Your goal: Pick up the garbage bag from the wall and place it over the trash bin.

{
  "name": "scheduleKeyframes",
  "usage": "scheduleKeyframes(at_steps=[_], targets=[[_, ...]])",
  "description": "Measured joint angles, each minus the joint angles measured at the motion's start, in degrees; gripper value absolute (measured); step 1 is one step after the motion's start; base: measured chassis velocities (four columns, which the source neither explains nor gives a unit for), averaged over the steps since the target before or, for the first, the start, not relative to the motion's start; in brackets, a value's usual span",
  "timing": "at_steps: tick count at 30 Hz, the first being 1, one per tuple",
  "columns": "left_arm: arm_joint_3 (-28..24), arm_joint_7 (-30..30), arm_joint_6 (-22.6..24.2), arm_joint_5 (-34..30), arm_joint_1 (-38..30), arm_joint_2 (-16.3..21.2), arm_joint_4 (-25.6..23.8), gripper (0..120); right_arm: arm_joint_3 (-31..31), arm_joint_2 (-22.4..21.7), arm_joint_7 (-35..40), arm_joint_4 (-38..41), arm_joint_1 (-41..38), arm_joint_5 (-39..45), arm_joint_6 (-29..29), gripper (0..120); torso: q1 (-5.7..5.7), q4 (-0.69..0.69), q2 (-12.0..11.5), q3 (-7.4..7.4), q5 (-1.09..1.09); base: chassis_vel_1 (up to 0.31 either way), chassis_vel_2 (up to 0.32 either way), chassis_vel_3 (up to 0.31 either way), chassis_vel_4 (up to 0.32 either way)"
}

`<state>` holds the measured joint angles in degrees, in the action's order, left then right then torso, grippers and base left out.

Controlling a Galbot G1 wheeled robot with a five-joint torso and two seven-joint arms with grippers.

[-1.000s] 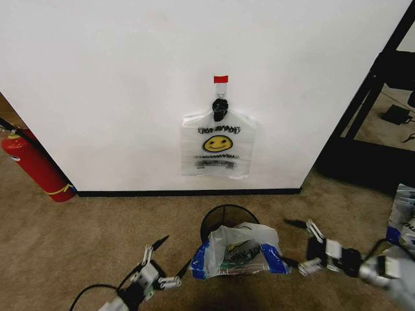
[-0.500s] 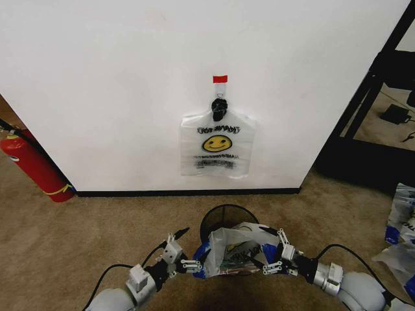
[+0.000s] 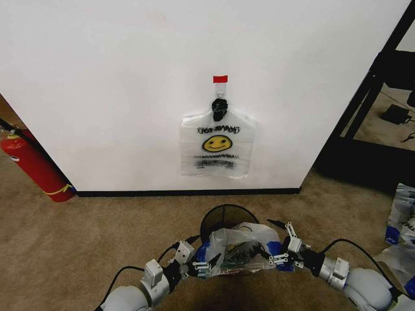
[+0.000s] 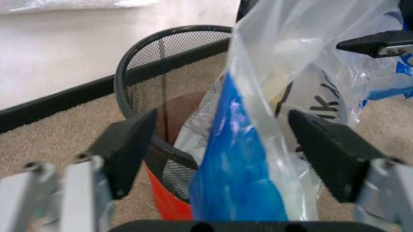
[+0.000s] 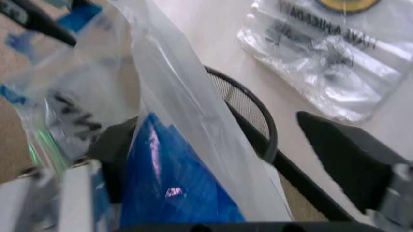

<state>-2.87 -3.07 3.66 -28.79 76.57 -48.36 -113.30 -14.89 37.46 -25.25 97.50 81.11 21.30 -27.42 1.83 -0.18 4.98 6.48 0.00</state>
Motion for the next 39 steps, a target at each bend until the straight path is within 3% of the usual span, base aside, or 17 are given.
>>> scheduleKeyframes(at_steps=[4,7,14,15,20,22,30,39], targets=[[-0.05,0.09,0.79,-0.94,-0.04,0.07,0.15,61,-0.22,-0.21,-1.87,-1.69,-0.87,0.02,0.06,65,0.00,0.00,0.00,0.00,0.00,0.000,0.000,0.000,0.000],[-0.02,0.09,1.21,-0.95,-0.04,0.12,0.23,53,-0.27,-0.29,-2.48,-2.23,-1.24,0.04,0.06,59,0.00,0.00,0.00,0.00,-0.01,0.000,0.000,0.000,0.000],[0.91,0.21,2.47,-0.62,0.14,0.42,0.20,26,0.15,-0.16,-4.34,-5.38,-4.33,0.70,-0.39,30,0.00,0.00,0.00,-0.01,0.02,0.000,0.000,0.000,0.000],[0.91,0.21,2.47,-0.62,0.14,0.42,0.20,26,0.15,-0.16,-4.34,-5.38,-4.33,0.70,-0.39,30,0.00,0.00,0.00,-0.01,0.02,0.000,0.000,0.000,0.000],[1.81,0.10,1.40,1.49,-0.03,0.40,0.19,3,3.71,2.60,-3.46,-10.31,-9.64,1.55,-2.85,7,0.00,0.00,0.00,-0.01,-0.02,0.000,0.000,0.000,0.000],[2.20,0.07,0.89,2.21,-0.08,0.24,0.19,0,5.52,3.76,-2.46,-11.47,-11.44,2.08,-3.41,0,0.00,0.00,0.00,0.00,0.01,0.000,0.000,0.000,0.000],[3.10,0.59,0.76,4.88,1.09,0.29,0.02,0,10.11,5.87,-4.55,-13.24,-15.41,6.85,-3.59,0,0.00,0.01,0.00,0.00,0.01,0.000,0.000,0.000,0.000],[4.63,-0.19,0.95,5.74,5.24,1.44,-2.48,0,5.67,-0.40,-18.31,-9.26,-11.47,13.12,1.48,0,0.00,-0.01,0.00,-0.01,0.00,0.000,0.000,0.000,0.000]])
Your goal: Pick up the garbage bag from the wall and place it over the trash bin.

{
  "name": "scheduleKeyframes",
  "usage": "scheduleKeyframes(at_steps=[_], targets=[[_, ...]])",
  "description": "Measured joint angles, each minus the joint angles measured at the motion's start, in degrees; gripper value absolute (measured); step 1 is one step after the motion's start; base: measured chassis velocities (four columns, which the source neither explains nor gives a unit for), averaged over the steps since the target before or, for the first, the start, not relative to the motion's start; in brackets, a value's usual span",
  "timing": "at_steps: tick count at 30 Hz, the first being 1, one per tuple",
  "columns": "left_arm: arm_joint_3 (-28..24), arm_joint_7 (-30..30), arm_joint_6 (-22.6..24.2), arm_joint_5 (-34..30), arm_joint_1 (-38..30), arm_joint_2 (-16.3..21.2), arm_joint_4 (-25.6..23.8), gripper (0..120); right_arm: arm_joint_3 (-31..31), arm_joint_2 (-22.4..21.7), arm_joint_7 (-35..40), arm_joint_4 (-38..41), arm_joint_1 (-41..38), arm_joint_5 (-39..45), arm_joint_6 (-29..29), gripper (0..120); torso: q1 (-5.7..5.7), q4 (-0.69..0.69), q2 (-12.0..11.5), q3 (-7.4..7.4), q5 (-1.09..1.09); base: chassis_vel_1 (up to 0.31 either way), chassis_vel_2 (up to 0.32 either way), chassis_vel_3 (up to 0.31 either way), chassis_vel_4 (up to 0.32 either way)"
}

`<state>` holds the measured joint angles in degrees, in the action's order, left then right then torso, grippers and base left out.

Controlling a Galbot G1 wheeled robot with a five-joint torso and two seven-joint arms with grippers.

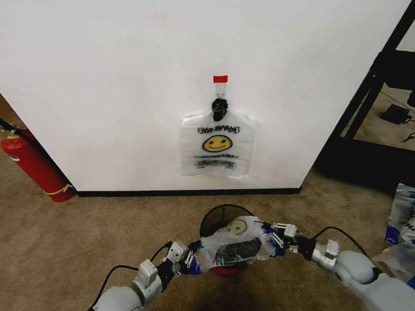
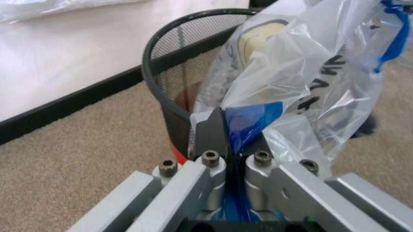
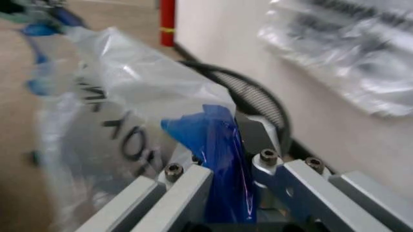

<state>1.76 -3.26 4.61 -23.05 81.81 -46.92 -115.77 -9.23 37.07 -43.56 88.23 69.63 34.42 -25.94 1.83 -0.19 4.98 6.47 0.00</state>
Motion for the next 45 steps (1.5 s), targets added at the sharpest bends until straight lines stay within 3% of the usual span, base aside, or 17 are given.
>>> scheduleKeyframes(at_steps=[5,10,20,33,36,42,45], targets=[[0.16,-0.59,0.75,0.48,0.55,0.66,-0.81,0,-1.83,-1.78,-5.69,1.23,1.05,1.95,2.15,0,0.00,0.01,0.00,0.00,0.00,0.000,0.000,0.000,0.000],[-1.57,-0.73,0.34,2.96,-0.24,0.11,2.46,0,-2.26,-0.58,-11.00,-2.43,-0.98,-1.95,3.42,0,0.00,0.01,0.00,0.00,0.00,0.000,0.000,0.000,0.000],[-1.25,0.66,-3.91,3.51,-2.20,-2.58,6.19,0,2.06,4.56,-0.87,-7.98,-4.06,-1.91,-0.35,0,0.00,0.01,0.00,0.00,-0.02,0.000,0.000,0.000,0.000],[-1.59,-0.52,-4.04,4.69,-1.44,-2.93,6.18,0,3.23,6.59,0.79,-8.32,-4.27,4.87,1.21,0,0.00,0.02,0.00,0.00,0.00,0.000,0.000,0.000,0.000],[-1.71,-0.53,-4.10,5.06,-0.69,-2.51,5.92,0,2.65,6.03,-0.12,-7.73,-3.41,4.88,1.35,5,0.00,0.02,0.00,0.00,0.00,0.000,0.000,0.000,0.000],[-0.32,-0.62,-4.49,6.70,2.74,-1.54,1.96,26,-1.25,2.67,-3.75,-3.43,1.43,5.48,2.39,30,0.00,0.01,0.00,0.00,0.00,0.000,0.000,0.000,0.000],[0.54,-0.59,-4.66,7.12,3.58,-1.20,0.56,33,-2.61,1.60,-4.17,-1.82,2.86,6.09,2.43,37,-0.01,0.01,0.00,0.00,0.00,0.000,0.000,0.000,0.000]])
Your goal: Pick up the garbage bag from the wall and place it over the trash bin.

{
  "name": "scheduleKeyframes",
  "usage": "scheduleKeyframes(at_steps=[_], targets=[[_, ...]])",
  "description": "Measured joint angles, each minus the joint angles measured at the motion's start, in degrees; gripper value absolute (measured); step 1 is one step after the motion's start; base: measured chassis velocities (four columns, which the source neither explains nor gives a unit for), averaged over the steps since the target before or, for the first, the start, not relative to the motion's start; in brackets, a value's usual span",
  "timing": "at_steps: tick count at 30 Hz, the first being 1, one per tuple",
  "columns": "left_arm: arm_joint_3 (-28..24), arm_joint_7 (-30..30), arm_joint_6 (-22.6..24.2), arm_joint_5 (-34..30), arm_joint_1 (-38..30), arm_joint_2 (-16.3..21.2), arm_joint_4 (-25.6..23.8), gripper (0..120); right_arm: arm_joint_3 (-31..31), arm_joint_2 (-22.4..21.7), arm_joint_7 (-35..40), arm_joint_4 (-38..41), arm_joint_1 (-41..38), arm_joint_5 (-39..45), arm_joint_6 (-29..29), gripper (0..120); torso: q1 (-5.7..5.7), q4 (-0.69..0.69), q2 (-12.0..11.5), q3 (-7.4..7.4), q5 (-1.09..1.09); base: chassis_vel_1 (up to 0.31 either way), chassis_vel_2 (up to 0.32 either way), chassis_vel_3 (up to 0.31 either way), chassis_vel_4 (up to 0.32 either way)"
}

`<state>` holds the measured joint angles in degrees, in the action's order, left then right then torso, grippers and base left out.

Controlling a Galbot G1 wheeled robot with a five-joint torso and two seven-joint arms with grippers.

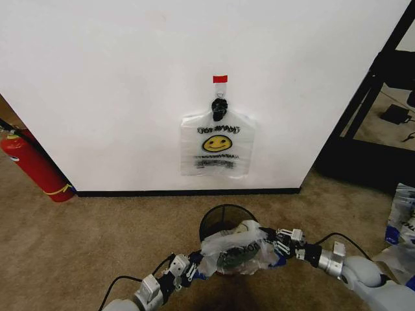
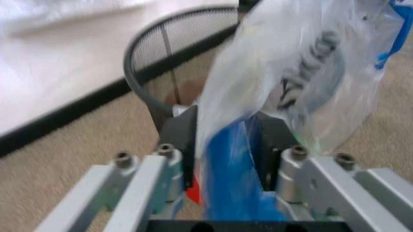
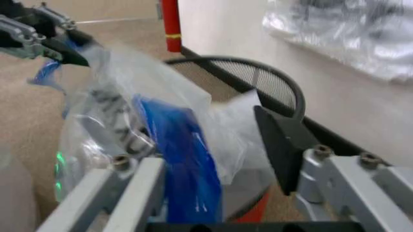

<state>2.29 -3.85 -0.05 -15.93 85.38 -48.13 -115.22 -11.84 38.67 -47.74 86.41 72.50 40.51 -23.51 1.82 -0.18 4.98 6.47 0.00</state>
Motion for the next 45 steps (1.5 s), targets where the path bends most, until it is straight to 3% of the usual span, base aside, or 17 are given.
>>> scheduleKeyframes(at_steps=[5,7,9,14,16,18,19,21,25,27,28,30,33,39,42,43,45], targets=[[3.17,0.01,-0.59,0.79,2.33,2.62,-5.77,54,-8.88,-3.21,-8.26,4.47,4.40,2.62,2.52,61,0.00,0.00,0.00,0.00,-0.02,0.000,0.000,0.000,0.000],[3.49,0.00,-0.61,0.85,2.59,3.11,-6.51,60,-10.70,-3.61,-10.55,4.57,4.70,2.73,3.31,63,0.00,0.00,0.00,0.00,0.00,0.000,0.000,0.000,0.000],[4.13,-0.35,-0.94,0.90,2.90,4.58,-7.92,68,-14.73,-4.59,-15.00,4.55,5.20,2.76,4.94,72,0.00,0.00,0.00,0.00,0.03,0.000,0.000,0.000,0.000],[4.58,-1.01,-1.73,0.70,1.95,6.30,-9.01,85,-16.50,-4.54,-13.86,4.67,5.52,5.12,4.46,89,0.00,0.00,0.00,0.00,-0.02,0.000,0.000,0.000,0.000],[4.62,-1.04,-1.84,-0.11,0.51,6.40,-8.84,93,-15.23,-3.90,-10.81,5.80,5.27,6.05,3.11,97,0.00,0.01,0.00,0.00,0.00,0.000,0.000,0.000,0.000],[3.62,-1.27,-1.85,-2.94,-3.91,7.01,-6.41,99,-13.73,-3.00,-2.42,9.25,6.35,6.77,0.18,100,0.00,0.04,0.00,0.01,-0.02,0.000,0.000,0.000,0.000],[2.57,-1.87,-1.75,-4.30,-6.78,7.35,-4.63,99,-13.14,-2.61,2.71,11.51,7.35,7.14,-1.05,100,0.01,0.02,0.00,0.01,0.00,0.000,0.000,0.000,0.000],[2.01,-2.18,-1.68,-4.89,-8.27,7.48,-3.68,99,-12.88,-2.40,5.89,13.06,8.01,7.18,-1.69,100,0.01,0.01,0.00,0.01,0.01,0.000,0.000,0.000,0.000],[-8.91,-4.61,-0.28,-10.34,-26.68,6.96,6.59,100,-11.66,-1.49,32.25,24.14,11.99,3.71,-3.10,100,0.01,0.00,0.00,0.01,0.05,0.000,0.000,0.000,0.000],[-15.65,-4.72,1.15,-13.64,-35.15,5.16,11.65,100,-12.20,-1.38,38.38,26.51,13.07,2.43,-2.81,100,0.01,-0.03,0.00,0.01,-0.01,0.000,0.000,0.000,0.000],[-15.65,-4.72,1.15,-13.64,-35.15,5.16,11.65,100,-12.20,-1.38,38.38,26.51,13.07,2.43,-2.81,100,0.01,-0.03,0.00,0.01,-0.01,0.000,0.000,0.000,0.000],[-22.41,-4.72,3.31,-16.34,-42.52,2.78,16.35,100,-13.64,-1.29,40.75,27.14,13.86,1.20,-2.76,100,0.02,-0.02,0.00,0.02,0.05,0.000,0.000,0.000,0.000],[-26.93,-4.89,7.62,-18.79,-48.78,0.60,19.27,100,-15.35,-0.89,41.01,26.28,14.39,-0.19,-3.66,100,0.01,-0.01,0.00,0.02,-0.03,0.000,0.000,0.000,0.000],[-30.92,-3.49,16.30,-22.17,-54.67,-1.69,20.53,100,-17.39,0.24,40.31,24.57,15.44,-1.50,-5.67,100,0.01,0.01,0.00,0.01,-0.02,0.000,0.000,0.000,0.000],[-32.62,0.34,26.46,-23.95,-57.43,-3.49,21.35,100,-18.22,0.89,39.43,23.76,16.91,-2.87,-7.29,100,0.01,0.01,0.00,0.01,-0.01,0.000,0.000,0.000,0.000],[-32.62,0.34,26.46,-23.95,-57.43,-3.49,21.35,100,-18.22,0.89,39.43,23.76,16.91,-2.87,-7.29,100,0.01,0.01,0.00,0.01,-0.01,0.000,0.000,0.000,0.000],[-33.45,3.33,33.02,-26.40,-58.63,-5.13,22.22,100,-18.40,1.11,39.28,23.58,17.31,-3.60,-7.85,100,0.01,0.01,0.00,0.01,-0.01,0.000,0.000,0.000,0.000]])
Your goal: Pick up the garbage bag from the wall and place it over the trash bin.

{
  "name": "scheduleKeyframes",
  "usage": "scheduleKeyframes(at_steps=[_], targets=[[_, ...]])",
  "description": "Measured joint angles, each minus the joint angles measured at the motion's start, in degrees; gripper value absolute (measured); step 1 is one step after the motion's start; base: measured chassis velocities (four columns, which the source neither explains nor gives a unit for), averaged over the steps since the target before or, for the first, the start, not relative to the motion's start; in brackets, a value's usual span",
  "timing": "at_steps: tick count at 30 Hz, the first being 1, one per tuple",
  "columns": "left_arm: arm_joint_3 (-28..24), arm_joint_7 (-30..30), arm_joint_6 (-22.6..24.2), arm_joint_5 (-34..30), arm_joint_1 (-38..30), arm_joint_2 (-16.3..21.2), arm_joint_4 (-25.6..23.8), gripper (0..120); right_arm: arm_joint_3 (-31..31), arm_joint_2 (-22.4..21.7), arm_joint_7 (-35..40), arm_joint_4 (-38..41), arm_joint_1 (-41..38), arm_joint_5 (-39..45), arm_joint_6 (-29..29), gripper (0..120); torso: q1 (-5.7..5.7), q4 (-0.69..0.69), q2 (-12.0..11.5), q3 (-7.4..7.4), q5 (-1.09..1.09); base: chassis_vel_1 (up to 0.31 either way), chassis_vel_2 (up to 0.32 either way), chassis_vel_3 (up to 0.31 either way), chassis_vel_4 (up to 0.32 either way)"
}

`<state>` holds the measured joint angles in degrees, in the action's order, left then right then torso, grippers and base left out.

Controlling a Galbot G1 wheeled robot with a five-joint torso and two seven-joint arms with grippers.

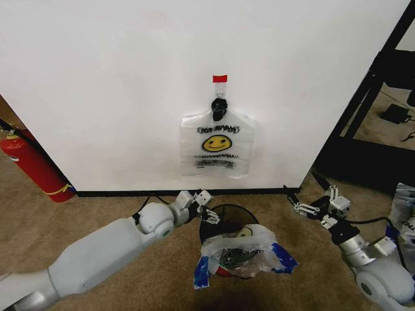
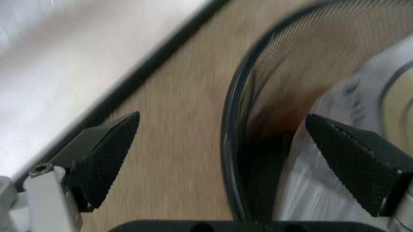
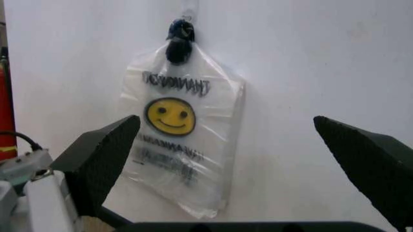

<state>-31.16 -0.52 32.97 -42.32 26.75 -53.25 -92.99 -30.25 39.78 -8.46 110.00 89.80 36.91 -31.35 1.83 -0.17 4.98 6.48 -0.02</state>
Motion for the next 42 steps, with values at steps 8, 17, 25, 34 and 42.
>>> scheduleKeyframes(at_steps=[8,17,25,34,42], targets=[[-0.76,7.57,9.95,-5.71,-1.26,-5.78,1.30,99,0.02,0.06,-0.11,0.89,1.19,-2.03,-0.71,100,0.00,-0.02,0.00,-0.01,0.02,0.000,0.000,0.000,0.000],[-1.01,15.54,9.81,-10.13,-0.94,-7.50,1.97,66,-1.27,0.80,-0.37,1.45,4.67,-3.52,-2.33,100,-0.01,-0.01,0.00,-0.01,0.02,0.000,0.000,0.000,0.000],[-0.89,22.06,9.47,-14.26,-0.18,-7.42,2.18,36,-1.58,0.77,-0.18,1.03,4.62,-3.73,-2.89,100,-0.01,-0.01,0.00,-0.01,0.02,0.000,0.000,0.000,0.000],[-0.25,30.74,9.19,-23.37,1.39,-7.62,0.35,4,-0.89,0.92,0.08,0.99,4.03,-4.74,-2.89,100,-0.01,-0.02,0.00,-0.01,0.03,0.000,0.000,0.000,0.000],[7.03,39.42,9.15,-31.93,6.00,-5.34,-4.33,0,-0.71,0.95,0.34,0.78,3.83,-4.98,-2.78,100,-0.01,-0.02,0.00,-0.01,0.02,0.000,0.000,0.000,0.000]])
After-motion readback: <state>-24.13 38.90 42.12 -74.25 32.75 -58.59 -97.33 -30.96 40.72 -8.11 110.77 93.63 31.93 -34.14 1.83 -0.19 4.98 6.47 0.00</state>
